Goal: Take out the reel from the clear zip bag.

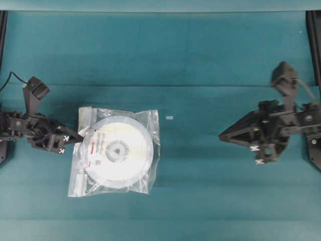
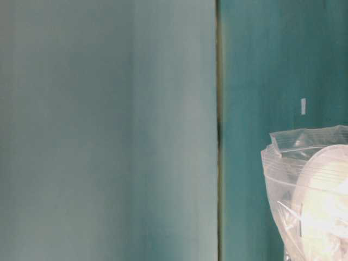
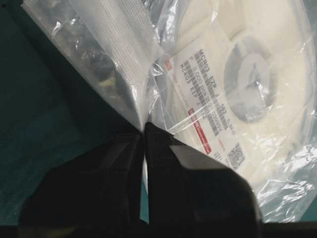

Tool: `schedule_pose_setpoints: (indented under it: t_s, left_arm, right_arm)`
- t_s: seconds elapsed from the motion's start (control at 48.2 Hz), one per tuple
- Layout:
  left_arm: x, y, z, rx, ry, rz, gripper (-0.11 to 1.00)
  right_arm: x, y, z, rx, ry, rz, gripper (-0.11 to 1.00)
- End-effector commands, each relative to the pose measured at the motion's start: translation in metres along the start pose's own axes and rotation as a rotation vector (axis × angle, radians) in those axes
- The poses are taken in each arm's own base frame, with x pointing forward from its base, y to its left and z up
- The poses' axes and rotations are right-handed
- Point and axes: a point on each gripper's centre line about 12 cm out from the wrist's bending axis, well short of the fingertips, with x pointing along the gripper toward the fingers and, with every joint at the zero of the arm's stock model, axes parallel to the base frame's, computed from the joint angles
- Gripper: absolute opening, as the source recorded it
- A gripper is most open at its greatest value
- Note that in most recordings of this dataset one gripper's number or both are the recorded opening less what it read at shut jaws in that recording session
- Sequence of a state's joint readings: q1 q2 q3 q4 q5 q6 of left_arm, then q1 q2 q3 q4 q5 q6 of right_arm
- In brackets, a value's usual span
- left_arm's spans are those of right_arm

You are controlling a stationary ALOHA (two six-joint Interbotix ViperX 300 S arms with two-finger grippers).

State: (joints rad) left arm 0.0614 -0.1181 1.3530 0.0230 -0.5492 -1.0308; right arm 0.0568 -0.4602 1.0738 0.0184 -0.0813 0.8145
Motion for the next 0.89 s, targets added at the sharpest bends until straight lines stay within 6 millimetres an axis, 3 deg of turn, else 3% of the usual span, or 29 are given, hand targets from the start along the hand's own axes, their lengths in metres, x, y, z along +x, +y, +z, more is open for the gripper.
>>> schedule_pose_setpoints:
  t_s: [0.0, 0.145, 0.228, 0.457, 0.623, 0.872]
  left_arm:
    - [0.0, -0.002, 0.002, 0.001, -0.007, -0.008, 0.01]
    - [0.002, -0.004, 0.003, 0.001, -0.009, -0.011, 0.01]
    - [0.002, -0.004, 0.003, -0.002, -0.009, -0.011, 0.01]
    - [0.002, -0.005, 0.004, -0.006, -0.011, -0.015, 0.01]
    - [0.002, -0.005, 0.004, -0.008, -0.011, -0.015, 0.01]
    - [0.003, -0.005, 0.004, -0.008, -0.011, -0.013, 0.01]
  right_arm:
    - [0.016, 0.008, 0.002, 0.02, 0.016, 0.0, 0.35]
    - [0.051, 0.015, 0.003, 0.028, 0.062, -0.04, 0.73]
    - [0.071, 0.019, 0.004, 0.026, 0.083, -0.056, 0.87]
    - [0.104, 0.019, 0.004, 0.043, 0.105, -0.09, 0.84]
    - [0.117, 0.005, 0.005, 0.165, 0.097, -0.133, 0.84]
    - [0.139, 0.005, 0.009, 0.256, 0.047, -0.094, 0.84]
